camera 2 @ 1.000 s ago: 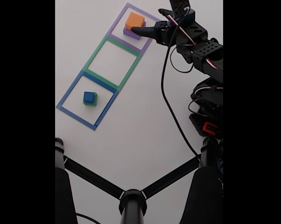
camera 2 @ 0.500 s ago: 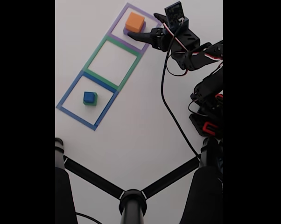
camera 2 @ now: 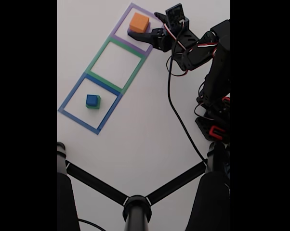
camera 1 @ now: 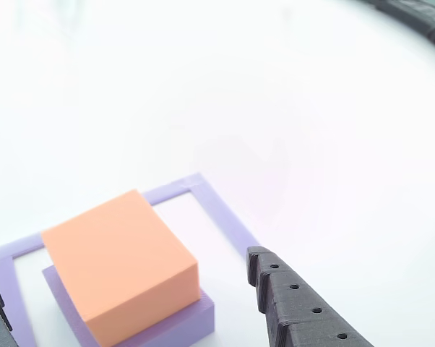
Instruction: Tower of hanoi
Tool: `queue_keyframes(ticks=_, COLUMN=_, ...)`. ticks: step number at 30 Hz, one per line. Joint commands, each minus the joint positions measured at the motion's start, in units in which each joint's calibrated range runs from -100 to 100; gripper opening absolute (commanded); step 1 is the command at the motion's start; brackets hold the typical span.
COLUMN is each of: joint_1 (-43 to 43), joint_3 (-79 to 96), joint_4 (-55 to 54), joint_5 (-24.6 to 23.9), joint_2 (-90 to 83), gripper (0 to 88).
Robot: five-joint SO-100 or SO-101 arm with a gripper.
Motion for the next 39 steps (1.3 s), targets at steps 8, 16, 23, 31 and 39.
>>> queue_keyframes(ticks=8, joint_1=-2.69, joint_3=-4.27, joint_4=-2.06, joint_5=0.00, joint_2=1.94, gripper=41.5)
queue_keyframes(ticks=16, joint_1=-3.07, joint_3=-6.00, joint_4=-2.63, joint_5=0.00, joint_2=3.78, gripper=41.5)
queue_keyframes(ticks=23, joint_1=-3.14, joint_3=-7.63, joint_4=-2.79, joint_5=0.00, joint_2=5.31, gripper=39.4)
queue_keyframes(ticks=31, joint_1=-3.37, joint_3=-7.63, joint_4=-2.79, joint_5=0.00, joint_2=5.55, gripper=32.0)
queue_keyframes(ticks=39, joint_1=-3.68, joint_3=-6.82, joint_4=-2.54, joint_5=0.00, joint_2=5.23, gripper=24.8)
